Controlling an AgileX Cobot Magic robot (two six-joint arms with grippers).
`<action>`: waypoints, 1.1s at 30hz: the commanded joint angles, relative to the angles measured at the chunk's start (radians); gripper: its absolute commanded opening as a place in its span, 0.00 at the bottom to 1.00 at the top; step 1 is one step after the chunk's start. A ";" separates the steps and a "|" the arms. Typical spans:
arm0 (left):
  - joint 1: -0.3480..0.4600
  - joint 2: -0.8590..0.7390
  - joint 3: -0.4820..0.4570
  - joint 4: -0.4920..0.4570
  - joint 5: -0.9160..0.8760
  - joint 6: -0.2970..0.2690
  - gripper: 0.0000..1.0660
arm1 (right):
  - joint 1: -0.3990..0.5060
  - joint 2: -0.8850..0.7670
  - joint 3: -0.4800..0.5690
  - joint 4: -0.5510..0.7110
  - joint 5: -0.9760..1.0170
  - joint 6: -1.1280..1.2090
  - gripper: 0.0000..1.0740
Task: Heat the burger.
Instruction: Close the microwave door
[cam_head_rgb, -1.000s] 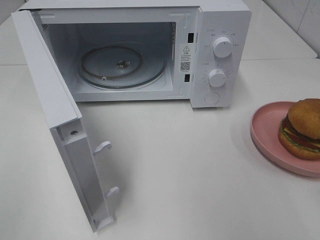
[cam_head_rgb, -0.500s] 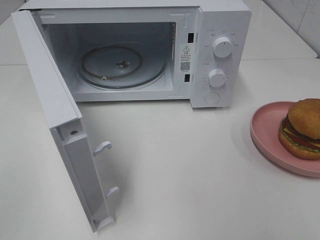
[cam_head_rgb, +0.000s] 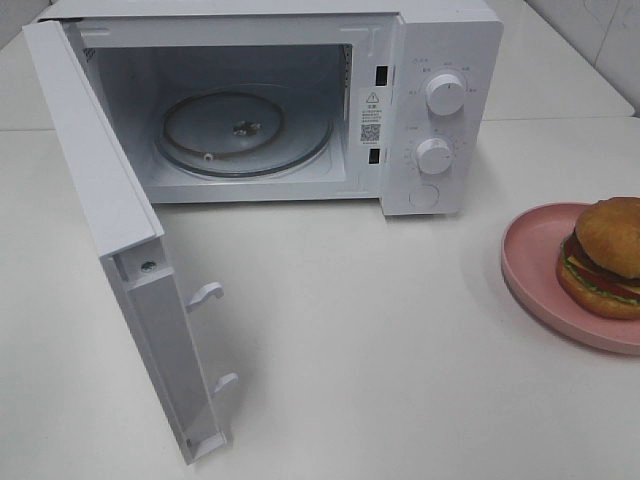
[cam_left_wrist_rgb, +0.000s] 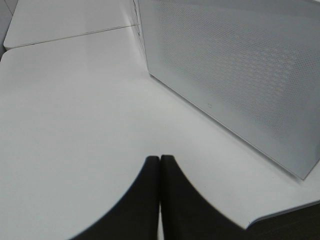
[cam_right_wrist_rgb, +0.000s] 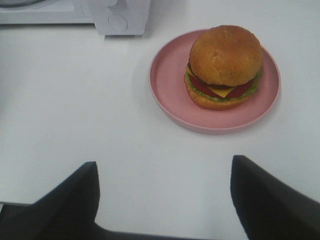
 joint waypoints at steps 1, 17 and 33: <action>0.002 -0.020 0.003 -0.001 -0.014 -0.004 0.00 | -0.008 -0.076 0.006 0.000 -0.012 -0.016 0.65; 0.002 -0.018 -0.015 0.006 -0.042 0.000 0.00 | -0.008 -0.173 0.012 0.006 -0.007 -0.018 0.65; 0.002 0.306 0.033 0.000 -0.458 0.000 0.00 | -0.008 -0.173 0.012 0.006 -0.007 -0.018 0.65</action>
